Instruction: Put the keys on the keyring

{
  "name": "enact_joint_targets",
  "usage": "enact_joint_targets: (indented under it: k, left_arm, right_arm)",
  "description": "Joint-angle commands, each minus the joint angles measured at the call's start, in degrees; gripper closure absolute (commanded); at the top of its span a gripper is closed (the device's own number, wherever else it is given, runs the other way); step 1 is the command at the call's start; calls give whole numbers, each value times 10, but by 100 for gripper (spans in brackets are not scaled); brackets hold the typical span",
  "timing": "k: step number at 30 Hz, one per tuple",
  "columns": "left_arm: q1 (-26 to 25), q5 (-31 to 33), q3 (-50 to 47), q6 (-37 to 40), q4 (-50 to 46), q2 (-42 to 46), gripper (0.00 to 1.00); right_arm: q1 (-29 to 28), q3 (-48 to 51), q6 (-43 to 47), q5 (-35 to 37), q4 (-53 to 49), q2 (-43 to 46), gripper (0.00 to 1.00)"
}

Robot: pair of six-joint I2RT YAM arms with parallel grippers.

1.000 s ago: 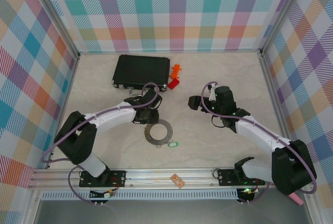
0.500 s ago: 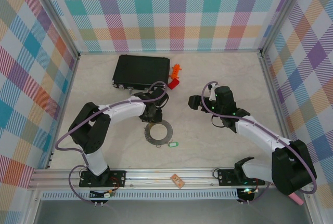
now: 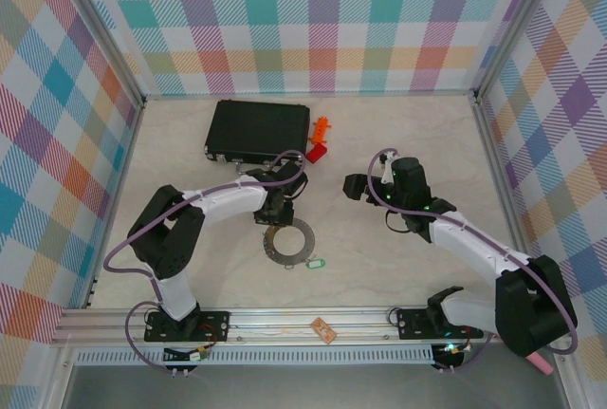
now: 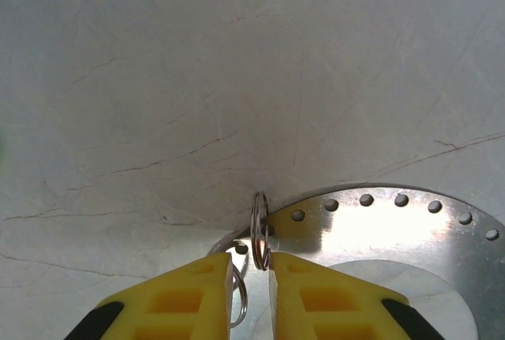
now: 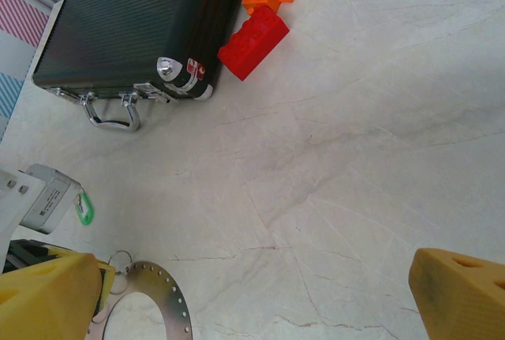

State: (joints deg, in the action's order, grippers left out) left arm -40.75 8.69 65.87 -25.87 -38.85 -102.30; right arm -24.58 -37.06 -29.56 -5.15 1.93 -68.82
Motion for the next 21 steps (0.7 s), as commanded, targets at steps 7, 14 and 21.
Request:
enact_joint_targets:
  k: [7, 14, 21]
  left_arm:
    - [-5, 8, 21, 5, -7, -14, 85]
    - [-5, 13, 29, 8, -7, -18, 85]
    - [-4, 19, 31, 12, -9, -26, 86]
  right_arm:
    - [-3, 3, -8, -3, 7, 9, 1]
    - [-2, 3, -9, -4, 9, 8, 1]
    - [-3, 3, -10, -5, 9, 10, 1]
